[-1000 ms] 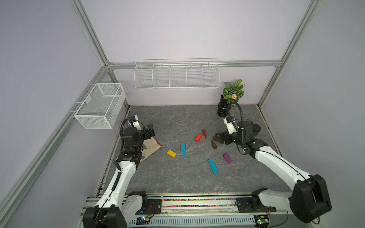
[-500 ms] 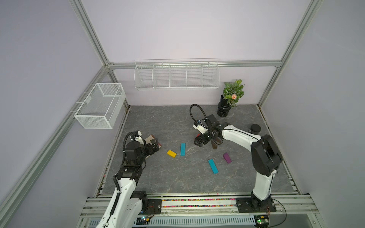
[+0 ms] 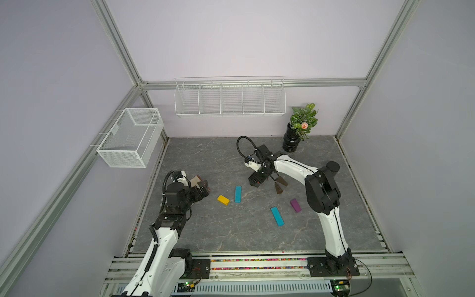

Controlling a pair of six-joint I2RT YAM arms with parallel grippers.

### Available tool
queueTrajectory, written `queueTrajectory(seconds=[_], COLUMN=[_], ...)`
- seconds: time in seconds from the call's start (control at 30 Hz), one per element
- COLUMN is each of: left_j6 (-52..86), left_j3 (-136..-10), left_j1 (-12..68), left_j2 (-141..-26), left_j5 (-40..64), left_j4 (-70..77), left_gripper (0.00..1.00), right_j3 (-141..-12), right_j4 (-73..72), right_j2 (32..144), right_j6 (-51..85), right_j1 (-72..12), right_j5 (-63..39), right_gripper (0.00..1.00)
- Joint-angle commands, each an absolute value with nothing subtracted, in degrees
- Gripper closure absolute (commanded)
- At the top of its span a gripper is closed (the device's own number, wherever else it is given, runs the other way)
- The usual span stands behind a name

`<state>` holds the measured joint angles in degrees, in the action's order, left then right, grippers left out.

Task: Assemble a small pinwheel with building blocks
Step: Move the building block to the center of the board.

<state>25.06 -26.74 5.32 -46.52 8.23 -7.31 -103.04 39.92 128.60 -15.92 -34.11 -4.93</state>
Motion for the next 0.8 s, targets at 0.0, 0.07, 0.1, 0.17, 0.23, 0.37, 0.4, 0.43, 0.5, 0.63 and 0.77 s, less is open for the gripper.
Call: queueTrajectory(seconds=[0.0,0.07,0.1,0.17,0.23,0.37,0.4,0.43,0.5,0.63,0.77], left_j6=[26.30,26.46,26.62,26.87,27.15,27.77,28.08,28.19,28.48,28.74,28.79], left_j3=[-27.16,-27.31,-27.39,-27.42,-27.43,-27.18,-27.08,-27.09,-27.11,-27.18,-27.50], left_j1=[5.84,5.87,5.90,6.00,6.07,6.22,6.15,6.23,6.30,6.24,6.27], left_j2=[-46.92,-47.04,-47.07,-47.11,-47.18,-47.35,-47.39,-47.53,-47.77,-48.01,-48.62], left_j5=[9.05,9.12,9.05,9.05,9.08,8.90,8.86,8.87,8.83,8.88,9.07], left_j4=[-5.71,-5.62,-5.48,-5.36,-5.28,-4.94,-4.77,-4.66,-4.42,-4.14,-3.95], left_gripper=[0.00,0.00,0.00,0.00,0.00,0.00,0.00,0.00,0.00,0.01,0.00], right_j3=[-106.35,-107.92,-108.52,-108.99,-108.61,-107.47,-107.33,-107.31,-107.27,-106.94,-106.33], right_j4=[44.13,45.02,45.55,46.05,46.05,45.32,45.09,45.01,44.68,44.36,44.49], right_j2=[131.34,132.68,133.29,133.93,133.88,132.73,132.51,132.32,131.86,131.55,131.79], right_j6=[-17.74,-18.11,-18.34,-18.33,-17.41,-11.59,-9.17,-6.84,-0.76,12.86,25.13], right_j1=[-34.60,-34.60,-34.61,-34.62,-34.63,-34.63,-34.70,-34.80,-35.20,-35.94,-37.73], right_j5=[-1.80,-1.04,-0.81,-0.14,0.48,1.36,1.46,1.48,1.95,2.65,3.42], right_gripper=[0.04,0.04,0.04,0.08,0.13,0.25,0.29,0.32,0.39,0.49,0.49])
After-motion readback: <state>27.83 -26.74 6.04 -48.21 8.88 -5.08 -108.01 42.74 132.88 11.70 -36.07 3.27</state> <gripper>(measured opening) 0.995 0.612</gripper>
